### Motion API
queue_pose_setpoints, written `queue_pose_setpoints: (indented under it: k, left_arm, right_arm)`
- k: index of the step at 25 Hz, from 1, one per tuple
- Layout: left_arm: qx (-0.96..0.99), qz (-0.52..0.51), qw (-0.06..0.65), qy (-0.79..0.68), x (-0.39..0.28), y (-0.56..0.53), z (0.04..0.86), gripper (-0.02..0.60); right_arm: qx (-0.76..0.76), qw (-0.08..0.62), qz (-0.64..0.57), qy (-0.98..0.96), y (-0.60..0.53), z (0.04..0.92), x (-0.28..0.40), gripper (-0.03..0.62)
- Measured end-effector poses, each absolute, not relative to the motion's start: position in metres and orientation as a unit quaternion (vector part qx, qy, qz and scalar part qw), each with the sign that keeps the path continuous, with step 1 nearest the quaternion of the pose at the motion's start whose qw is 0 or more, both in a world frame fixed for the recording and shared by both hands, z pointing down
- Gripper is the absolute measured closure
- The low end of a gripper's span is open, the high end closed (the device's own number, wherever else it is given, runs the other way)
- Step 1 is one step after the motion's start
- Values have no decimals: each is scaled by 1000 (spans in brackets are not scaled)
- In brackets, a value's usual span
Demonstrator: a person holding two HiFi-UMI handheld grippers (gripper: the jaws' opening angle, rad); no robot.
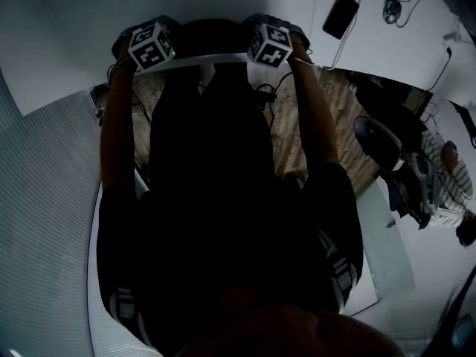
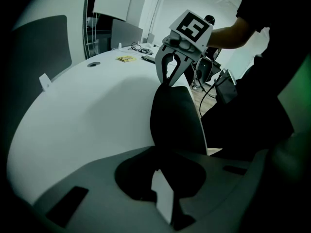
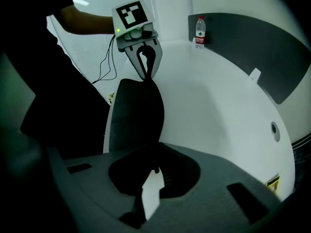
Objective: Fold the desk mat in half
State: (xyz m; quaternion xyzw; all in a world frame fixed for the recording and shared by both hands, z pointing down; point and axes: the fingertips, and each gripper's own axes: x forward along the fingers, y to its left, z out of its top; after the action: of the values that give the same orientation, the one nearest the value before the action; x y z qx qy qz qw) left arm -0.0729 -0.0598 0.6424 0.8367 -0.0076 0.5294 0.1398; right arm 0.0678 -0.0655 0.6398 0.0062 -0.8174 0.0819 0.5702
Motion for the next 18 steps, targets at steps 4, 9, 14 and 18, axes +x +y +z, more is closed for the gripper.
queue_pose_setpoints:
  k: [4, 9, 14, 18]
  left_arm:
    - [833, 534, 144, -7, -73, -62, 648, 568]
    - [833, 534, 142, -13, -75, -64, 653, 568]
    - [837, 531, 131, -28, -77, -72, 652, 568]
    - [838, 529, 128, -39, -76, -77, 653, 566]
  right_arm:
    - [7, 572, 82, -816, -69, 643, 67, 582]
    - [10, 574, 83, -814, -71, 648, 65, 582]
    - [14, 573, 88, -814, -76, 649, 64, 582]
    - [17, 573, 87, -815, -80, 651, 65, 582]
